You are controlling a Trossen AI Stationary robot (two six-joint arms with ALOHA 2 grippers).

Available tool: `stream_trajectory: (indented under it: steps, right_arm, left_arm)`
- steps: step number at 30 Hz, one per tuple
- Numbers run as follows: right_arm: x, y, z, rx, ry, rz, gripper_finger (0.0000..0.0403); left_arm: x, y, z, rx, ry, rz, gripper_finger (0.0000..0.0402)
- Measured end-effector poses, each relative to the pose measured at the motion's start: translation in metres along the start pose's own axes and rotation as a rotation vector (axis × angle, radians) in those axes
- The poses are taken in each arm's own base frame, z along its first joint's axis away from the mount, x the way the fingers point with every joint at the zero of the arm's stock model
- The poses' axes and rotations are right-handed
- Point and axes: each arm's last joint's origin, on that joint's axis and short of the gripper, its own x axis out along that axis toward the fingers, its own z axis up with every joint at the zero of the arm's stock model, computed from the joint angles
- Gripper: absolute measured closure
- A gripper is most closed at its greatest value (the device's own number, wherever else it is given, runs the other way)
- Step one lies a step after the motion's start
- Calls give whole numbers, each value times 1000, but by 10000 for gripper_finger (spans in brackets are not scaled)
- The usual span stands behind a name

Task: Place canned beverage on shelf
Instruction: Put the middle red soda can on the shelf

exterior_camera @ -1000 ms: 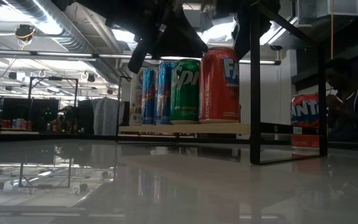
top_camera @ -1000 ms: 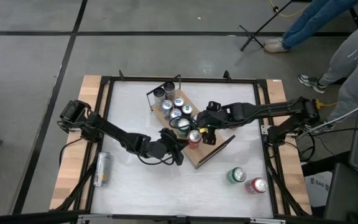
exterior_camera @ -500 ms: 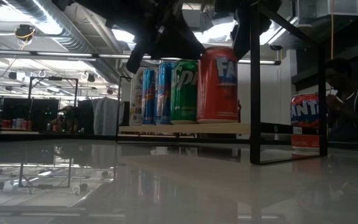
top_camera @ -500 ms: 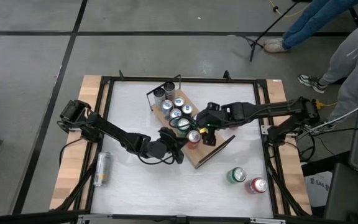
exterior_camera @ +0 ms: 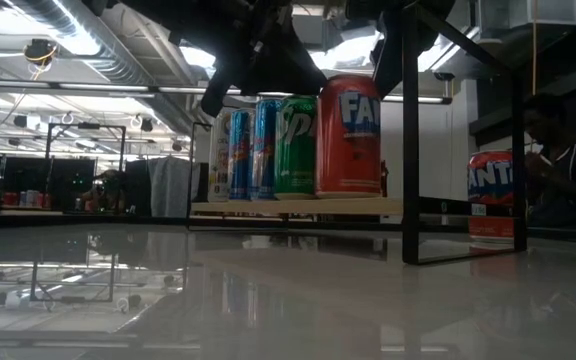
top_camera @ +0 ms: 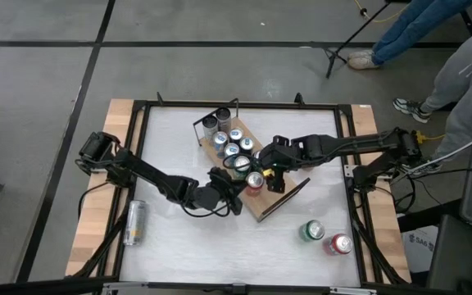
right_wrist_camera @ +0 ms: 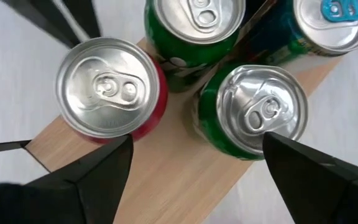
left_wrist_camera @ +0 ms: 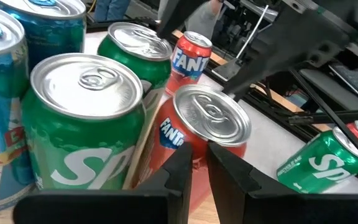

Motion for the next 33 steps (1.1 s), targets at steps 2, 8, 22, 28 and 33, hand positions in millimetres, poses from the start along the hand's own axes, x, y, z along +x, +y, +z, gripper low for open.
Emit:
stream_trajectory:
  steps: [2,8,22,28,33]
  right_arm:
    - [0,0,0,1,0,-9,49]
    - [-1,-1,-1,0,6,-13,49]
    - [2,-3,-2,-7,21,-110,49]
    - [8,-2,-1,-10,33,-99,49]
    - [8,-1,0,-1,23,-73,49]
  left_arm:
    - [-2,-2,-1,5,1,-9,353]
    - [-10,-9,-6,14,12,-39,353]
    - [-14,-14,-10,-42,49,-90,353]
    - [-10,-10,-8,-42,44,-73,353]
    - [-5,-5,-4,-42,38,-51,353]
